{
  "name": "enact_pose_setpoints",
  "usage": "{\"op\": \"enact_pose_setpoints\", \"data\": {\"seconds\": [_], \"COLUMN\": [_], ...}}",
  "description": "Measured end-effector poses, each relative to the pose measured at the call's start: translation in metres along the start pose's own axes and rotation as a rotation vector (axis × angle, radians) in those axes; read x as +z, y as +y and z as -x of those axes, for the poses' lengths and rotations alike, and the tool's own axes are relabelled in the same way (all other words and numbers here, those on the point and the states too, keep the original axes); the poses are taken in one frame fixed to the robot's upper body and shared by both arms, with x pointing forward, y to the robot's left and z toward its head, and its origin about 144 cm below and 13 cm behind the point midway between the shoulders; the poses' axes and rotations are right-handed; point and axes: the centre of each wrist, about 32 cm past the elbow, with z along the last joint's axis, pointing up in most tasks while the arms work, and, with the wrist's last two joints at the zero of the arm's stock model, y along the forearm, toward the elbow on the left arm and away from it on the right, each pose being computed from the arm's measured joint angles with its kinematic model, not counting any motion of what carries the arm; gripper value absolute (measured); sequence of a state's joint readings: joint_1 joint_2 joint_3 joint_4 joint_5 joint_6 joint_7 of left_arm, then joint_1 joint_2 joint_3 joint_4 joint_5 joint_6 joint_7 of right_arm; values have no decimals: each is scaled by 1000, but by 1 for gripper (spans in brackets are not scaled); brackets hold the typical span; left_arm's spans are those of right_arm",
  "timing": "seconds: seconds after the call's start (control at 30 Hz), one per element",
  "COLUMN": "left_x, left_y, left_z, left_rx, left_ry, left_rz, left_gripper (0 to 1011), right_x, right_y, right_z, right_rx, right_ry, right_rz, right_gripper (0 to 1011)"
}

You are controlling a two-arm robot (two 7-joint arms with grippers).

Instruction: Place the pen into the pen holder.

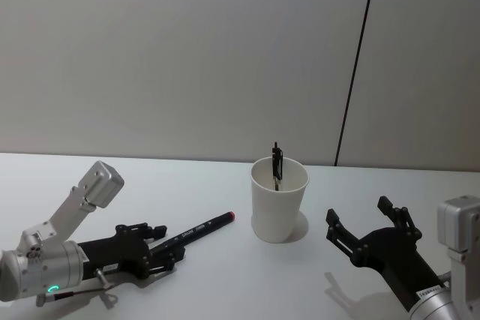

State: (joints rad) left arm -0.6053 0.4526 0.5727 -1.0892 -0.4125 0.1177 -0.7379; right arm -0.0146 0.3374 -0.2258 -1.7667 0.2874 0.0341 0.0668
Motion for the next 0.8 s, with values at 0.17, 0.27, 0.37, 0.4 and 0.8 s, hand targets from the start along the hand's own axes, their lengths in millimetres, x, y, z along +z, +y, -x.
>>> {"op": "enact_pose_setpoints", "data": {"seconds": [0.17, 0.27, 0.37, 0.4, 0.8], "left_x": [0, 0, 0, 0, 0], "left_y": [0, 0, 1, 1, 0], "left_z": [0, -1, -1, -1, -1], "left_rx": [-13, -17, -21, -22, -36], "left_ry": [4, 5, 7, 7, 9], "left_rz": [9, 12, 15, 16, 23], "left_gripper": [592, 570, 549, 541, 370], "right_x": [0, 0, 0, 0, 0], "right_y": [0, 0, 0, 0, 0], "right_z": [0, 0, 0, 0, 0], "right_rx": [0, 0, 0, 0, 0], "right_ry": [0, 0, 0, 0, 0], "right_rz": [0, 0, 0, 0, 0], "right_gripper": [1001, 1001, 1001, 1001, 1001]}}
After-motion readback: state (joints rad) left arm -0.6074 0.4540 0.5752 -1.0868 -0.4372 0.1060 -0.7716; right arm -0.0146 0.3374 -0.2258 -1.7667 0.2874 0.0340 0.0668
